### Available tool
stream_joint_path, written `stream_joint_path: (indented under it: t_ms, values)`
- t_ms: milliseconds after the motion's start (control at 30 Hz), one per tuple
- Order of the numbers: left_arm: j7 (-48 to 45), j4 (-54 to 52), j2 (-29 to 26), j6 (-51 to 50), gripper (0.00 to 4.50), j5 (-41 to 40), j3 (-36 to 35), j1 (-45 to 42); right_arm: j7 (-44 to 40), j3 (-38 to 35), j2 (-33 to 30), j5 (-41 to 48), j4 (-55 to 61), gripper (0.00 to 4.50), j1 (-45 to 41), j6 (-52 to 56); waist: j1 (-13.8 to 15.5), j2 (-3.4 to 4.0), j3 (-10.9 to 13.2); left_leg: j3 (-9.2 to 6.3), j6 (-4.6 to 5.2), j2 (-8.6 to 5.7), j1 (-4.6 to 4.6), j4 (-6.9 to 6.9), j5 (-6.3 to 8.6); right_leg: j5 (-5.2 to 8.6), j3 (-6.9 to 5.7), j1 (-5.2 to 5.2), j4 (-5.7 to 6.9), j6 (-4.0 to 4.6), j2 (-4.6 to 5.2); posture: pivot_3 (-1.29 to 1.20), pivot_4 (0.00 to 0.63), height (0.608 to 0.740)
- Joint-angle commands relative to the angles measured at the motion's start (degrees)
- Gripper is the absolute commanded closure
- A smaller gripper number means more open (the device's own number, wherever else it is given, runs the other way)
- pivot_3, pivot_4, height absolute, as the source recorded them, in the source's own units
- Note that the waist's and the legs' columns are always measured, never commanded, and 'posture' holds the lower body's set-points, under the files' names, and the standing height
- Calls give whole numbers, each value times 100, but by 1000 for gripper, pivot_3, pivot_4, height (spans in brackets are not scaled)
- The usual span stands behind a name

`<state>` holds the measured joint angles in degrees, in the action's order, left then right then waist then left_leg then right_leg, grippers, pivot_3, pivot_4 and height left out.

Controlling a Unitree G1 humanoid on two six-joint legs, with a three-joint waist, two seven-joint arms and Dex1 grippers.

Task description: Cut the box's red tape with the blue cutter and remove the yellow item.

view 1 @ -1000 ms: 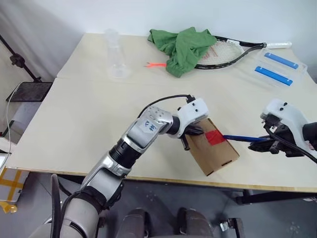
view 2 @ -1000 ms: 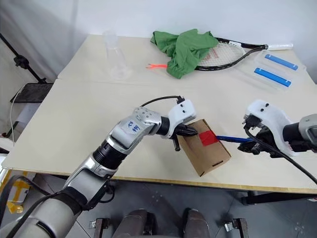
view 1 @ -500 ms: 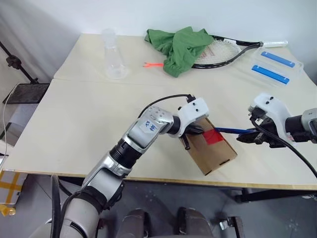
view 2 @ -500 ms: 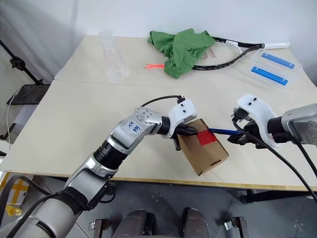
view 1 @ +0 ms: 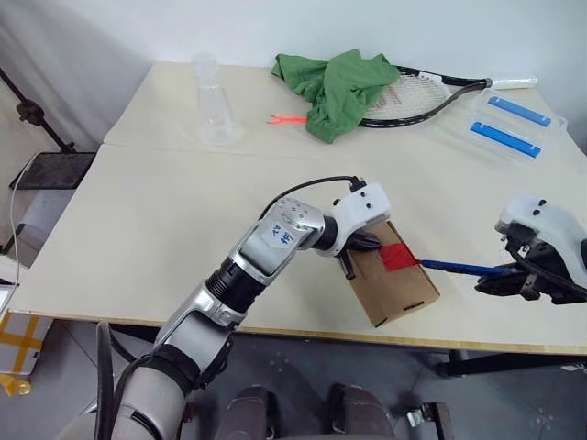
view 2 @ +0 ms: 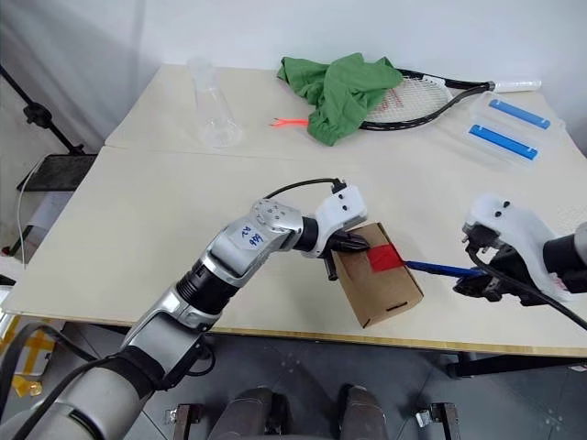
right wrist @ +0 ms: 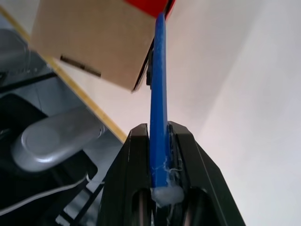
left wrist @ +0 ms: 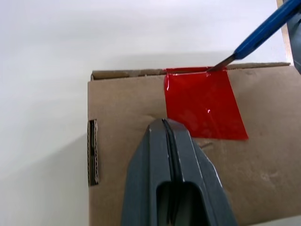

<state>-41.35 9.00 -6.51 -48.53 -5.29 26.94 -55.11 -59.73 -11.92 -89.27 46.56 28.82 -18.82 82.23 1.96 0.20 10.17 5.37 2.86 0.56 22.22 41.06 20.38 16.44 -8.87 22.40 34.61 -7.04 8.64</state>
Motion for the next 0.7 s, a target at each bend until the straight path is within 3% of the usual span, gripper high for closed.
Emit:
stream_joint_path:
  t_ms: [33, 333, 533, 700]
  values:
    - [163, 304, -57, -108, 4500, 227, 117, 123, -362, -506, -157, 71, 109, 4328, 313, -104, -5, 0, 0, 0, 0, 0, -1, 0, 0, 0, 1, -1, 0, 0, 0, 0, 150, 740]
    - [184, 350, -64, -41, 4500, 242, 79, 118, -390, -1467, 160, 4, 16, 4328, 829, -21, -1, 0, 0, -2, 0, 0, -2, 3, 0, 0, 5, -2, 1, 0, 2, 0, 150, 740]
    - [135, 324, -121, 63, 4500, 214, 28, 125, -367, -2788, 1137, -190, -440, 4328, 1092, -300, 19, -3, 0, -3, 0, 0, -1, 5, 0, 0, 3, -3, 3, 0, 0, 0, 150, 740]
    - [42, 294, -92, 356, 4500, 38, -240, 45, -1, -2790, 2004, -733, -927, 4328, 1641, -1340, 27, -8, -1, 5, 0, -4, -5, 6, 0, -1, -8, -3, 9, -2, -3, 0, 150, 740]
